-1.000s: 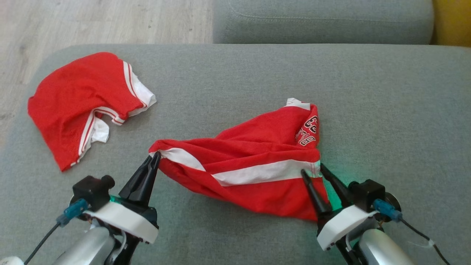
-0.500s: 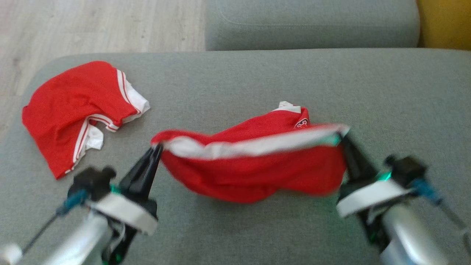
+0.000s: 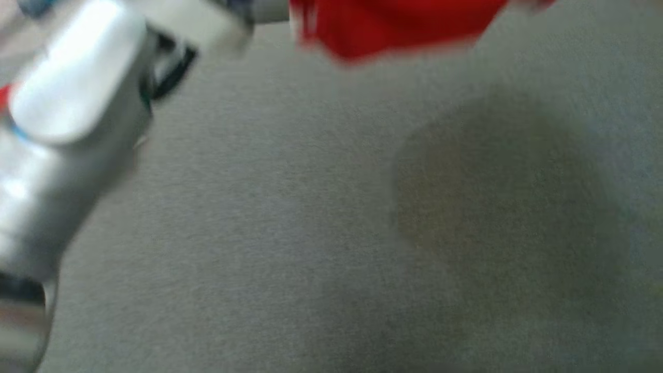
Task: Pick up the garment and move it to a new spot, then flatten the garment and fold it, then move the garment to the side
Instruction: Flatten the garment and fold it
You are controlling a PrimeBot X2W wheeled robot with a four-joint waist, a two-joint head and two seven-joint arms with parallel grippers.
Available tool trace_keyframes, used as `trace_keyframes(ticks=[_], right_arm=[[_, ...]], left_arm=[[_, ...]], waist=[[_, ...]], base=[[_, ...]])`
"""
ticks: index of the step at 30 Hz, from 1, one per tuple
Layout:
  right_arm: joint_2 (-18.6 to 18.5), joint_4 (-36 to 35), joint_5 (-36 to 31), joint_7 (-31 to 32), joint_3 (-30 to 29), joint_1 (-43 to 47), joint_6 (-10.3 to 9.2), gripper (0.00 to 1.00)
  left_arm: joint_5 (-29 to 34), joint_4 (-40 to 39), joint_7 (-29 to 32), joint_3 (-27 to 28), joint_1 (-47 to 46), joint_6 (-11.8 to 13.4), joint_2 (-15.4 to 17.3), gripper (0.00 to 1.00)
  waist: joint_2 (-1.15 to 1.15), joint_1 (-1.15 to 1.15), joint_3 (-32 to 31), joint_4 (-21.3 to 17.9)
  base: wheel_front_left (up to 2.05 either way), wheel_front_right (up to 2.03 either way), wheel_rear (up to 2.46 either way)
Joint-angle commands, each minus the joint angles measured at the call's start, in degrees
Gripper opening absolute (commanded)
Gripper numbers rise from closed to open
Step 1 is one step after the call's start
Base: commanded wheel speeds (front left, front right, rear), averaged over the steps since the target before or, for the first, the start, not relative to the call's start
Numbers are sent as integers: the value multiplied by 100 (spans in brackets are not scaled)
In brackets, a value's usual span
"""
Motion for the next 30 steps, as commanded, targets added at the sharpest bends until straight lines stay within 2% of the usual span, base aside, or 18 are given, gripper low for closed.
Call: trace_keyframes(ticks=[1,5,9,12,17,18,23,30], right_arm=[[-133,-223,-40,-18,13,-231,-4,0],[-306,-298,-58,-18,130,-241,-4,0],[-218,-457,312,-18,435,815,-4,0],[-129,-662,612,-18,450,1683,-4,0],[7,-995,924,-18,422,3310,-4,0],[7,-995,924,-18,422,3310,-4,0],[82,-1418,1161,-11,467,4788,-4,0],[-87,-2257,1652,153,204,5856,-4,0]], left_arm=[[91,71,-159,202,-538,12,117,0],[207,349,-385,150,-742,11,20,0],[257,428,-445,-380,210,11,212,0],[243,276,-450,-317,1122,49,302,0],[453,-204,-452,-111,2921,306,360,0],[453,-204,-452,-111,2921,306,360,0],[619,-703,-452,-89,4470,622,511,0],[498,-1558,-453,-61,5763,1103,812,0]], waist=[[0,-2,303,-287],[0,-2,459,-433],[0,-2,554,-489],[0,-2,562,-441],[0,-2,331,-367],[0,-2,331,-367],[0,-2,29,-407],[0,-2,-196,-411]], base=[[0,0,0],[0,0,0],[0,0,0],[0,0,0],[0,0,0],[0,0,0],[0,0,0],[0,0,0]])
